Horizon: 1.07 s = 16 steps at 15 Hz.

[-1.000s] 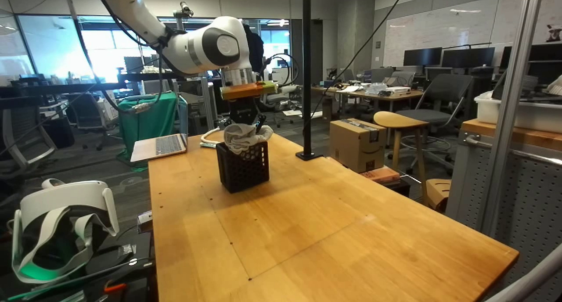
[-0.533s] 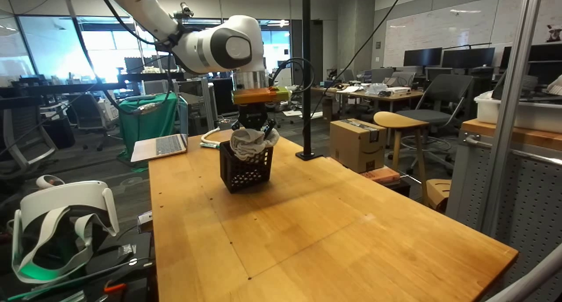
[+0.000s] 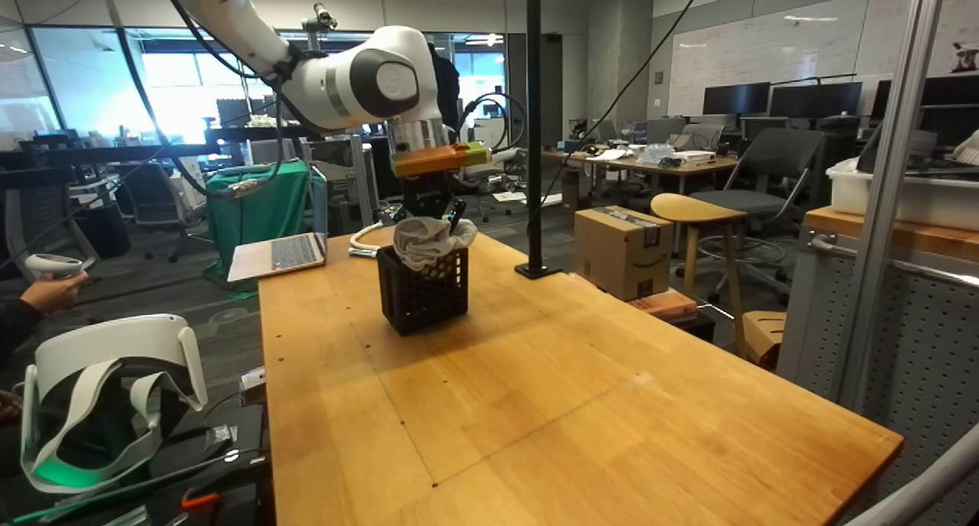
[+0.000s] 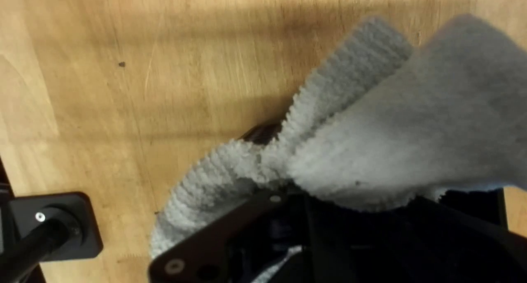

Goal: Pick up the cloth from the table and put it in the box

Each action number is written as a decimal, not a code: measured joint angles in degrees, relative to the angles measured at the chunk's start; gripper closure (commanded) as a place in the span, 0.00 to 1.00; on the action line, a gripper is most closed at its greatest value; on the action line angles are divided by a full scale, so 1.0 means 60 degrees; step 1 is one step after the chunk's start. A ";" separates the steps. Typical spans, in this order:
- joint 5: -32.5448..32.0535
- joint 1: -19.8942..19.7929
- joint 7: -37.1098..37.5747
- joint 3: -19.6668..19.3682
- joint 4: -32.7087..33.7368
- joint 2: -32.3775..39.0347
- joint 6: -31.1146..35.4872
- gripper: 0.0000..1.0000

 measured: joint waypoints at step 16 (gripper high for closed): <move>-0.2464 0.0955 0.1709 0.0494 -0.0972 -0.0640 0.0471 0.95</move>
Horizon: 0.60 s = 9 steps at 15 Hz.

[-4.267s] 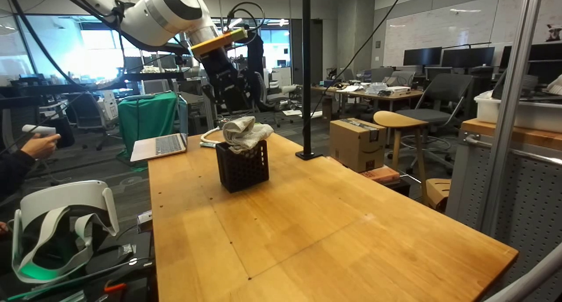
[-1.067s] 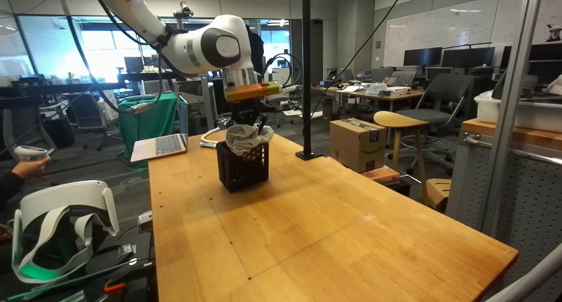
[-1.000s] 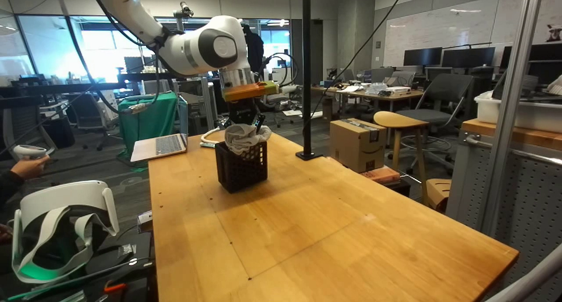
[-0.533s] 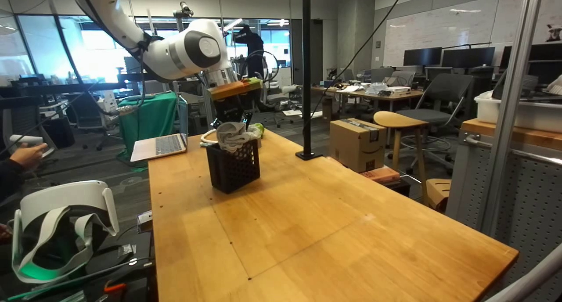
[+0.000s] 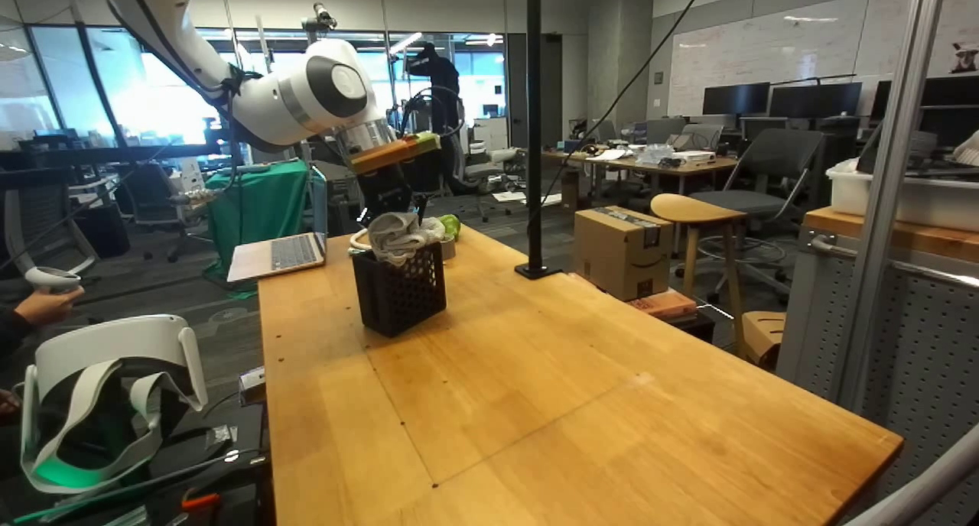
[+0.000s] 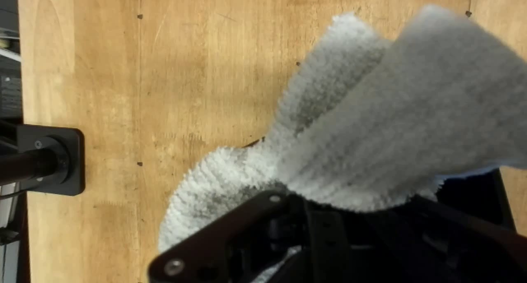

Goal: Pick up the cloth from the table and put it in the box

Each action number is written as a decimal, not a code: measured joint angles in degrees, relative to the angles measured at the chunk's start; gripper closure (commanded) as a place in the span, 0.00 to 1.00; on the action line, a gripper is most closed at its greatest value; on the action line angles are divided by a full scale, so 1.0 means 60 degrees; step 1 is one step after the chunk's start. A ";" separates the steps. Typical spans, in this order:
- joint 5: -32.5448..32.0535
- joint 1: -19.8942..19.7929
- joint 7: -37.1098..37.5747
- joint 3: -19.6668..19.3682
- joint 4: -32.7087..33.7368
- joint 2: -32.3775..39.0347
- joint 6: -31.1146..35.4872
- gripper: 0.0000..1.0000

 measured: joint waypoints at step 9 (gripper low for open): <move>0.0306 -0.0179 0.0020 -0.0158 -0.0017 0.0084 0.0070 0.95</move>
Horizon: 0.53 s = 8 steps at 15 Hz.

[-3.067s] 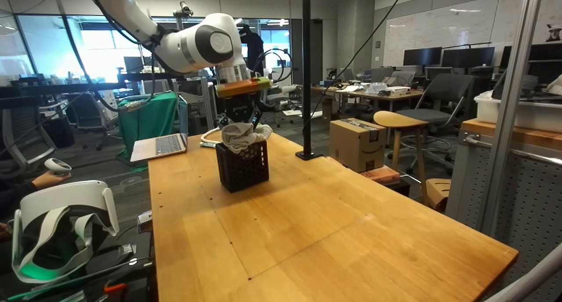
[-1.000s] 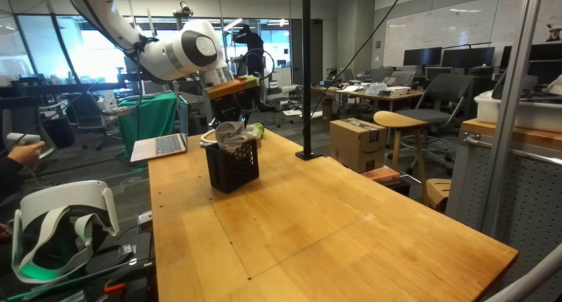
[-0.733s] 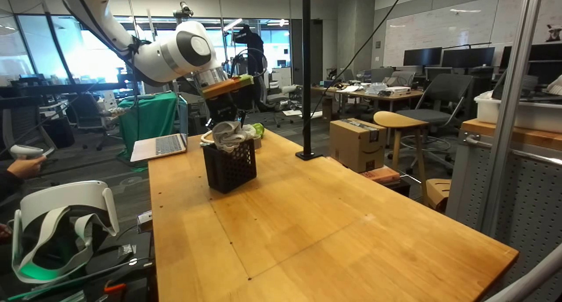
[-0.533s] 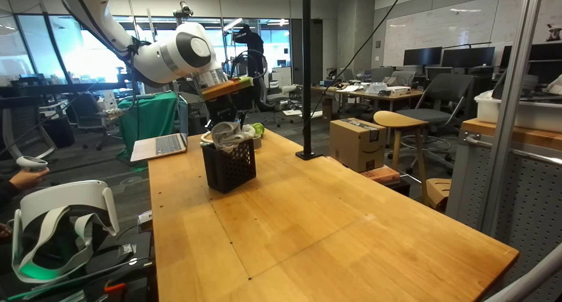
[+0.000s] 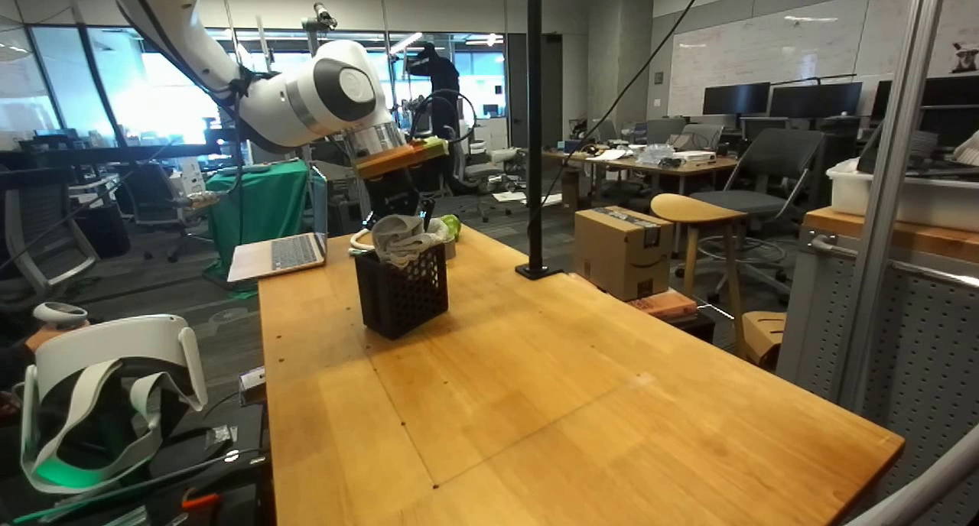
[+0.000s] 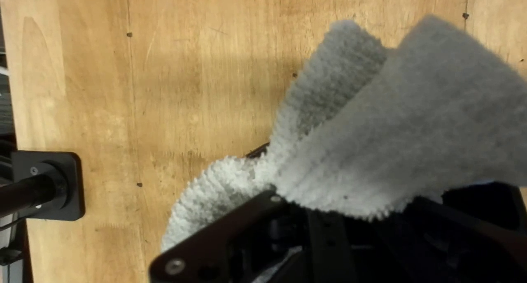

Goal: Pick up the cloth from the table and put it in the box

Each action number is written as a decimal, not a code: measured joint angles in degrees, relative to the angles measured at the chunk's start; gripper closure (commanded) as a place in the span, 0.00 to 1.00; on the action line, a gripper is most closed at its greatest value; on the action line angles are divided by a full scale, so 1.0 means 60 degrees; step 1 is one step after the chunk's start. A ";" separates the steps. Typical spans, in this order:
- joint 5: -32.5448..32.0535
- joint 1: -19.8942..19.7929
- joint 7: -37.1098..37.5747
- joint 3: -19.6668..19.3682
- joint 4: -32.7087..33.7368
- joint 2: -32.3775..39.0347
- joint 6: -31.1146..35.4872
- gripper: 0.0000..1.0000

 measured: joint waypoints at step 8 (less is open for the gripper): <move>-0.0115 -0.0475 -0.0143 -0.0508 -0.0399 -0.0008 0.0934 0.95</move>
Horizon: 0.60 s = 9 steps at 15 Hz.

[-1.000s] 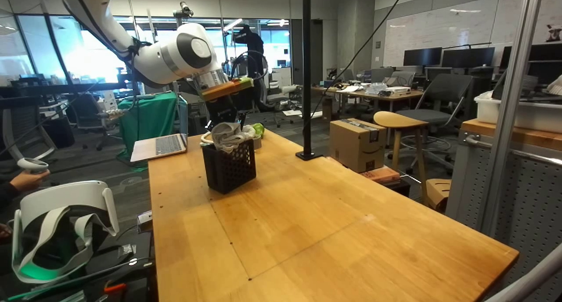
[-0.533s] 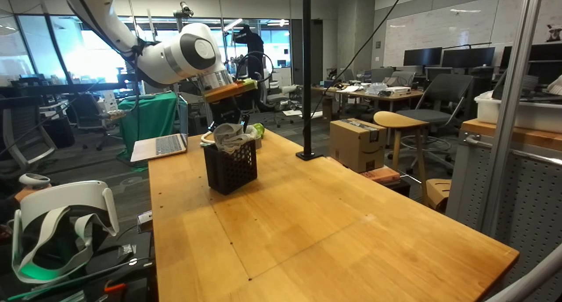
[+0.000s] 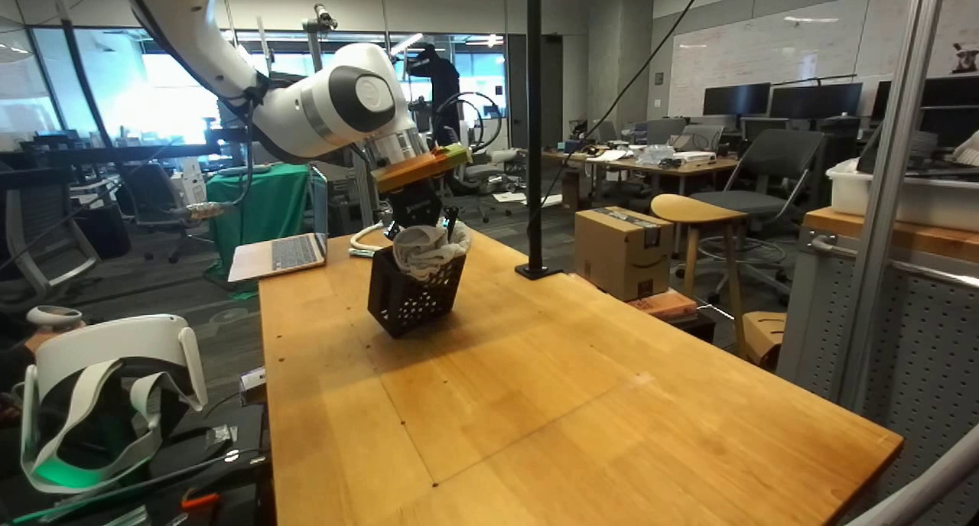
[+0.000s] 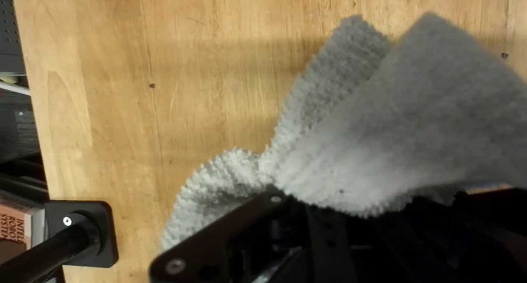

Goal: Pick up the cloth from the table and put it in the box

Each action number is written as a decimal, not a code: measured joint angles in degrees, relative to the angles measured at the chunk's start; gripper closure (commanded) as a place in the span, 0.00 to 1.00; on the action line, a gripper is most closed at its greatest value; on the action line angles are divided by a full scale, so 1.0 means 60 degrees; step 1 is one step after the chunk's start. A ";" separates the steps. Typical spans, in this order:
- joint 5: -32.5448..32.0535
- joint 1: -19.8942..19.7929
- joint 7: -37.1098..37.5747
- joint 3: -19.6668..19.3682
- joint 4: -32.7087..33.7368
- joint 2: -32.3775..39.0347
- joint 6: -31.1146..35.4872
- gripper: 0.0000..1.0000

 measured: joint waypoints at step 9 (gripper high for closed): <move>-0.1961 0.0148 0.1089 0.0040 -0.0335 -0.0142 0.0577 0.95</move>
